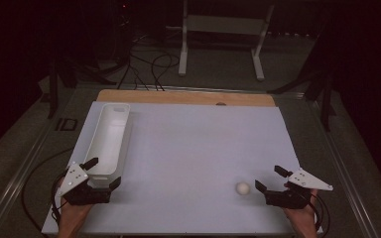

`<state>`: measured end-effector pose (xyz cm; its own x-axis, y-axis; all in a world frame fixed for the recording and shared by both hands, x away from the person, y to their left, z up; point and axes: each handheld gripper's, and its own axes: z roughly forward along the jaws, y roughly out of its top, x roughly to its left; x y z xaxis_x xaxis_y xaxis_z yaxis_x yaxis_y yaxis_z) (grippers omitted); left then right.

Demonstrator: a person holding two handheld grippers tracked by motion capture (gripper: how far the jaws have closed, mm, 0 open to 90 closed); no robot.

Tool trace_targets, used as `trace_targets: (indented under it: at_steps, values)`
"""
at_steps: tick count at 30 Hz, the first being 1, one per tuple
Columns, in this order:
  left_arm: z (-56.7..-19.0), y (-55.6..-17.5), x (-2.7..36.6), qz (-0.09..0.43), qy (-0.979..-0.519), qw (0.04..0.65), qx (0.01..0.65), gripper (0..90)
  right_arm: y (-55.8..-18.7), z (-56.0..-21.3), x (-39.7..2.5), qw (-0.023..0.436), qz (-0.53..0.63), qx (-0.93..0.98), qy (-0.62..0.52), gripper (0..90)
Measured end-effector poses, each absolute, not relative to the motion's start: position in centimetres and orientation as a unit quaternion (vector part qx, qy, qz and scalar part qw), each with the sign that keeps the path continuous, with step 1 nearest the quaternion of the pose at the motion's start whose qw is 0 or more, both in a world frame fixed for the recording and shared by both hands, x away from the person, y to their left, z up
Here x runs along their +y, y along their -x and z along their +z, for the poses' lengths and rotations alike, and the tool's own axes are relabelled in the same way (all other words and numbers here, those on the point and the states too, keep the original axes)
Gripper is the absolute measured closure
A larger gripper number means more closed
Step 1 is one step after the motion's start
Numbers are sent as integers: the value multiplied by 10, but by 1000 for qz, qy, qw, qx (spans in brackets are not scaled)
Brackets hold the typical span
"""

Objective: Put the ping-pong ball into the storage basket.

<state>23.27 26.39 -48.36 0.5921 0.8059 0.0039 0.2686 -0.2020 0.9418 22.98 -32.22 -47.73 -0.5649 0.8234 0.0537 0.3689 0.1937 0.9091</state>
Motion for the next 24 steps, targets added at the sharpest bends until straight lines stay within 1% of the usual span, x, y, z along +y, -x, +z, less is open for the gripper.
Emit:
trace_targets:
  at_steps: [24]
  values:
    - [-488,-233,265,262,-731,510,370,0,-239,-467,-317,223,472,746,-415,73]
